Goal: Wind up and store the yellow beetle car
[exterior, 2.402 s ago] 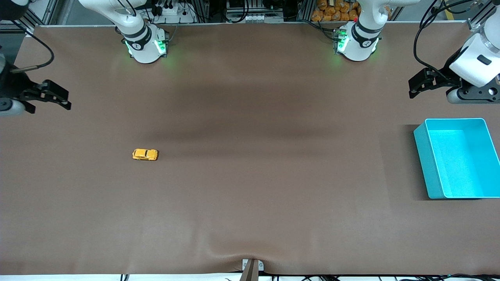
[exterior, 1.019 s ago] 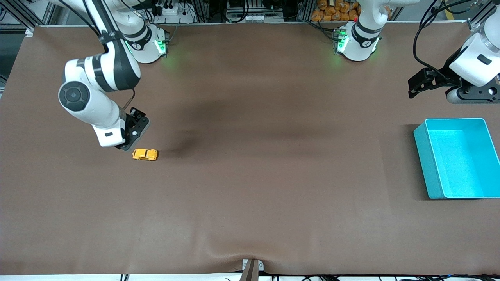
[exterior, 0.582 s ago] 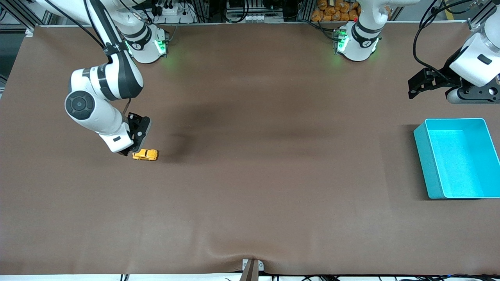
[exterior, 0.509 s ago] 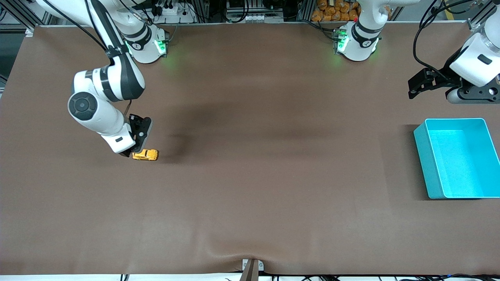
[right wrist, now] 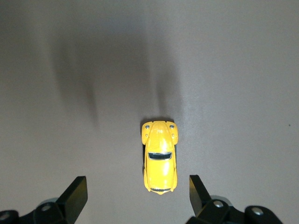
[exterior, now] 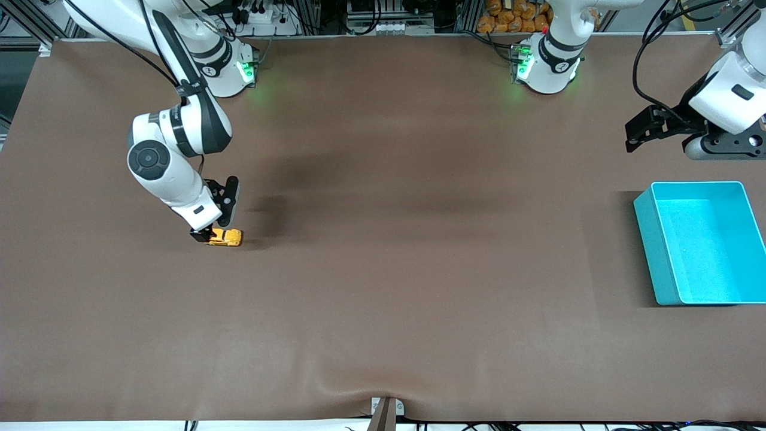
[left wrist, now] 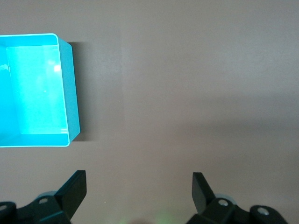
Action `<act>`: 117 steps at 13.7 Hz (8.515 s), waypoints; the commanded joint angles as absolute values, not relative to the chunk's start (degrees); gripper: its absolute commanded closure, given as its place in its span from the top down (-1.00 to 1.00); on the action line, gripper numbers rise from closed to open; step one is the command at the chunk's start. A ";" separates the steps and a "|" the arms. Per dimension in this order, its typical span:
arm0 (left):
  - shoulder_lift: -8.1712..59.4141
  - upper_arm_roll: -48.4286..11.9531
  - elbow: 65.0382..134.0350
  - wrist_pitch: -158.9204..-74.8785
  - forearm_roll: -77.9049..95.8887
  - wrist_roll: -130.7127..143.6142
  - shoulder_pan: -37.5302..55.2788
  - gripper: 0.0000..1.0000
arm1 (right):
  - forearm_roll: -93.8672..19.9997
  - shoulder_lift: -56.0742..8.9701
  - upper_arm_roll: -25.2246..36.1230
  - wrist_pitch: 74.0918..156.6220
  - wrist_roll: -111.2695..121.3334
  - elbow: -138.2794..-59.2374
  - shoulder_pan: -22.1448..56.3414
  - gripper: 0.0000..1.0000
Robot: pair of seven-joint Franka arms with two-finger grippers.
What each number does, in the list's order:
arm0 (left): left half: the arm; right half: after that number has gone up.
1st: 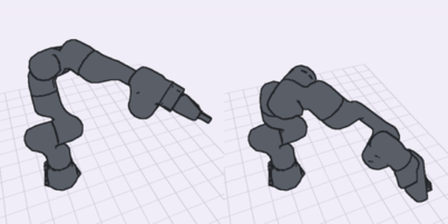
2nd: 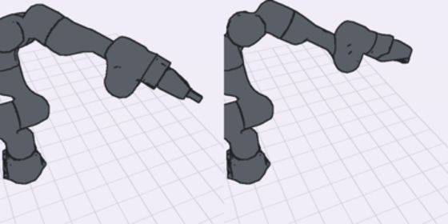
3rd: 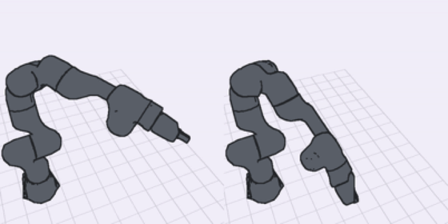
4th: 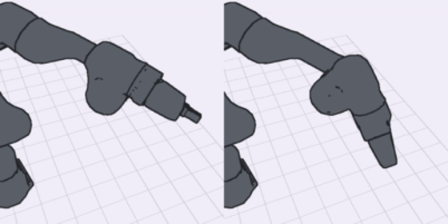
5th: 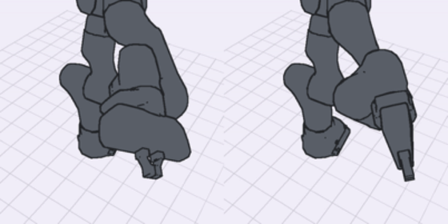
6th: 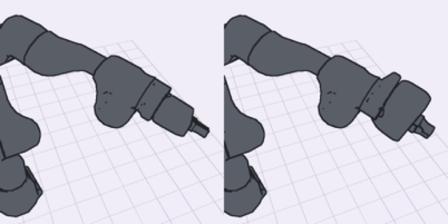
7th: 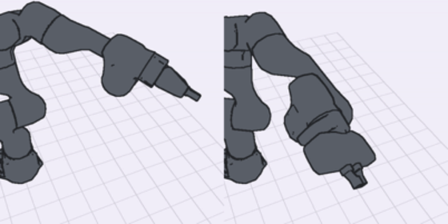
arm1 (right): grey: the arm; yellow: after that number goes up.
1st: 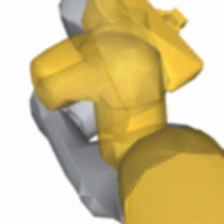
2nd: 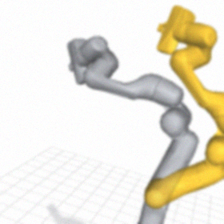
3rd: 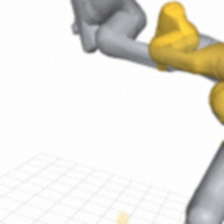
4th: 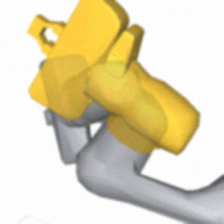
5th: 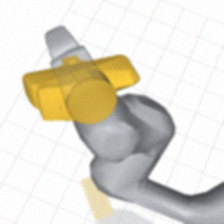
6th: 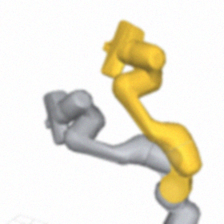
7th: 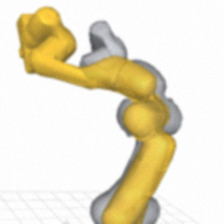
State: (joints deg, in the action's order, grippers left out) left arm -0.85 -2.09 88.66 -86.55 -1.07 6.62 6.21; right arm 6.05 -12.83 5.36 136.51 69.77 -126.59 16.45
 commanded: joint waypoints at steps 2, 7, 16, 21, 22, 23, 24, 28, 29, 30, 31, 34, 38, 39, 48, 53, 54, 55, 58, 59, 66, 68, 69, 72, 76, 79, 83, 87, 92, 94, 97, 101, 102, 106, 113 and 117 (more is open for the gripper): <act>-0.70 -2.02 88.42 -86.92 0.00 7.29 5.98 1.00 | 7.38 -15.37 5.36 139.73 70.49 -126.74 15.82 0.83; -0.70 -2.02 88.42 -86.92 0.00 7.29 6.06 1.00 | 7.38 -19.07 5.36 144.75 70.49 -126.74 14.77 0.61; -0.18 -2.02 88.33 -87.01 0.00 7.47 6.50 1.00 | 7.38 -21.88 5.36 148.62 70.49 -126.74 14.15 0.45; -0.18 -2.02 88.33 -87.01 0.00 7.47 6.24 1.00 | 7.38 -22.15 5.36 148.62 70.49 -126.74 13.97 0.36; -0.18 -2.02 88.33 -86.92 0.00 7.47 6.15 1.00 | 7.38 -22.24 5.36 148.71 70.49 -126.65 13.97 0.32; -0.18 -2.02 88.33 -86.92 0.00 7.47 6.24 1.00 | 7.38 -22.58 5.36 149.49 70.49 -126.65 13.89 0.27; -0.18 -2.02 88.42 -86.92 0.00 7.47 6.41 1.00 | 7.38 -23.02 5.36 150.37 70.49 -126.74 13.63 0.23; -0.18 -2.11 88.42 -87.01 0.00 7.47 6.33 1.00 | 7.38 -23.64 5.36 150.91 70.66 -126.65 13.10 0.01; -0.18 -2.11 88.33 -87.01 0.00 7.47 6.42 1.00 | 7.38 -23.73 5.36 151.08 70.66 -126.65 13.10 -0.01; -0.18 -2.11 88.42 -87.01 0.00 7.47 6.33 1.00 | 7.38 -23.82 5.36 151.08 70.66 -126.65 13.10 -0.04; -0.18 -2.11 88.33 -87.01 -0.09 7.47 6.33 1.00 | 7.38 -23.99 5.36 151.26 70.66 -126.56 13.10 -0.06; 0.53 -2.28 88.33 -87.01 -0.09 7.73 7.03 1.00 | 7.38 -24.34 5.36 151.79 70.75 -126.56 13.01 -0.21; 0.53 -2.37 88.33 -87.01 -0.09 7.82 6.94 1.00 | 7.38 -24.52 5.36 151.61 71.36 -126.56 13.01 -0.29; 0.53 -2.37 88.42 -87.01 -0.09 7.82 6.94 1.00 | 7.38 -24.78 5.36 151.70 72.32 -126.56 12.83 -0.30; 0.97 -2.46 88.33 -87.01 0.09 7.82 6.50 1.00 | 7.38 -24.79 5.45 151.17 78.83 -126.56 7.57 -0.30; 0.79 -2.46 87.98 -86.92 0.00 7.91 6.77 1.00 | 7.47 -24.70 5.62 151.26 82.09 -126.56 4.31 -0.30; 0.70 -2.46 87.98 -86.92 0.00 7.91 6.77 1.00 | 7.56 -24.70 5.62 151.26 82.87 -126.56 3.44 -0.30; 0.70 -2.46 87.98 -87.01 0.00 7.91 6.85 1.00 | 7.65 -24.61 5.62 151.26 83.75 -126.56 2.38 -0.30; 0.70 -2.46 87.98 -86.92 0.00 7.91 6.77 1.00 | 7.65 -24.70 5.62 151.17 86.04 -126.56 -0.78 -0.30; 0.70 -2.46 88.07 -86.92 0.00 7.91 6.77 1.00 | 7.65 -24.61 5.62 151.17 86.22 -126.56 -1.57 -0.30; 0.79 -2.46 88.07 -86.92 0.00 7.82 6.42 1.00 | 7.65 -24.61 5.54 151.08 87.19 -126.47 -5.27 -0.27; 0.88 -2.46 88.33 -86.92 -0.09 7.91 6.50 1.00 | 7.65 -24.61 5.54 150.91 87.45 -126.21 -5.54 -0.14; 0.70 -2.46 88.42 -86.92 -0.09 7.91 6.50 1.00 | 7.56 -24.52 5.54 150.91 87.36 -125.86 -5.80 0.08; 0.44 -2.37 88.42 -86.75 -0.09 7.91 6.15 1.00 | 7.38 -21.82 5.19 144.44 87.19 -119.65 -5.45 1.00; 0.53 -2.37 88.68 -86.66 -0.09 7.91 6.15 1.00 | 5.54 -18.47 4.66 124.64 86.75 -110.04 -4.48 1.00; 0.62 -2.11 89.12 -86.66 -0.09 7.91 6.06 1.00 | 5.45 -16.44 4.57 122.71 86.57 -109.95 -4.39 1.00; 0.70 -1.93 89.30 -86.66 0.00 7.91 5.89 1.00 | 3.78 -14.42 4.57 117.88 86.31 -108.64 -3.69 1.00; 0.62 -1.93 90.00 -86.66 -0.09 7.91 5.19 1.00 | 3.78 -14.24 4.57 113.82 86.04 -105.91 -3.69 1.00; 0.18 -2.02 91.75 -86.66 0.17 8.52 4.83 1.00 | 3.69 -12.40 4.57 110.75 83.95 -104.59 -3.78 1.00; 0.09 -2.11 92.81 -86.92 1.13 12.64 4.83 1.00 | 3.69 -10.91 4.48 107.77 81.14 -103.72 -3.26 1.00; 0.09 -2.02 92.90 -87.62 7.53 18.95 2.65 1.00 | 3.69 -8.97 4.48 103.63 77.01 -102.05 -2.20 1.00; 0.26 -3.94 96.67 -92.70 8.53 30.29 3.60 1.00 | 3.69 -8.61 4.57 96.09 68.15 -93.63 -2.20 1.00; 0.52 -5.35 97.81 -94.90 8.53 33.63 3.60 1.00 | 3.43 -8.53 4.57 93.11 65.07 -91.34 -2.28 1.00; 4.12 -10.01 100.28 -102.38 8.44 46.37 4.13 1.00 | 3.43 -8.53 4.13 84.49 53.99 -82.72 -1.76 1.00; 12.91 -11.51 100.37 -111.26 8.52 78.53 9.83 1.00 | 3.51 -8.35 4.22 79.81 45.70 -76.73 -1.41 1.00; 14.94 -11.43 105.80 -123.97 8.44 97.77 12.74 1.00 | 2.11 -6.77 4.48 79.02 36.41 -76.73 -1.58 1.00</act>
